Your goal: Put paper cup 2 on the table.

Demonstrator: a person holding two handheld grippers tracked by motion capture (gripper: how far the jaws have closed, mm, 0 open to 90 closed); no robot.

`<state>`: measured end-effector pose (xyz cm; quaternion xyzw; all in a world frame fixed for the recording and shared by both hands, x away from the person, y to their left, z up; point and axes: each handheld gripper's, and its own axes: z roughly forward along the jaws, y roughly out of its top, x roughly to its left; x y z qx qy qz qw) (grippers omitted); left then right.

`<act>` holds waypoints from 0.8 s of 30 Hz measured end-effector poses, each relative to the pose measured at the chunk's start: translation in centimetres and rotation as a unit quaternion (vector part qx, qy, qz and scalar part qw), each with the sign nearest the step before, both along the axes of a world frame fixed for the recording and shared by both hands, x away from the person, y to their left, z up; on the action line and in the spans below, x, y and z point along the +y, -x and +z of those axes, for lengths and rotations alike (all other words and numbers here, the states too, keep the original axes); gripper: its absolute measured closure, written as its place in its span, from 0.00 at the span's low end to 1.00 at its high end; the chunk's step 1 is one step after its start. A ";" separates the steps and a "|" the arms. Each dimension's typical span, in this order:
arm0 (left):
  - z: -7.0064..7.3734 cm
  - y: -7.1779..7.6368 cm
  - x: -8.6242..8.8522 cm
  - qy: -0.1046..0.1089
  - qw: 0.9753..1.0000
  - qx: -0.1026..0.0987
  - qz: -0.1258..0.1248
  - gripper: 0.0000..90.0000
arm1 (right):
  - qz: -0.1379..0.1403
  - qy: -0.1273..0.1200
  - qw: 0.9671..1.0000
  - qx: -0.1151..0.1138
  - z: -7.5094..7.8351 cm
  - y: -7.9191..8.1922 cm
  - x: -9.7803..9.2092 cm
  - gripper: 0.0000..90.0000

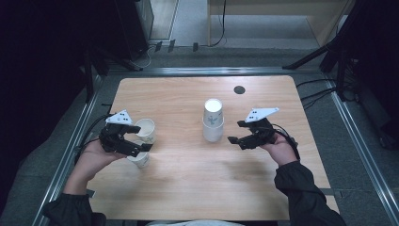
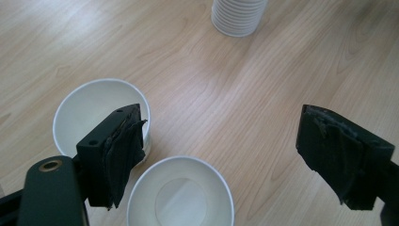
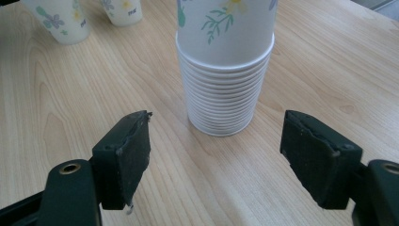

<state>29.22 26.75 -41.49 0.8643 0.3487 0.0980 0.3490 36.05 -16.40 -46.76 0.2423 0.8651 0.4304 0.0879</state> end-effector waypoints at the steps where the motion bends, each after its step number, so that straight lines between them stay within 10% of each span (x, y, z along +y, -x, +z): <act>1: 0.1 0.0 0.0 0.002 1.000 -0.001 -0.001 0.17 | 0.001 0.001 1.000 0.000 0.0 0.0 0.0 0.28; 24: 0.2 -2.3 -4.3 0.026 0.999 -0.001 -0.025 0.17 | 0.002 0.013 1.000 0.003 -0.5 2.1 -0.5 0.28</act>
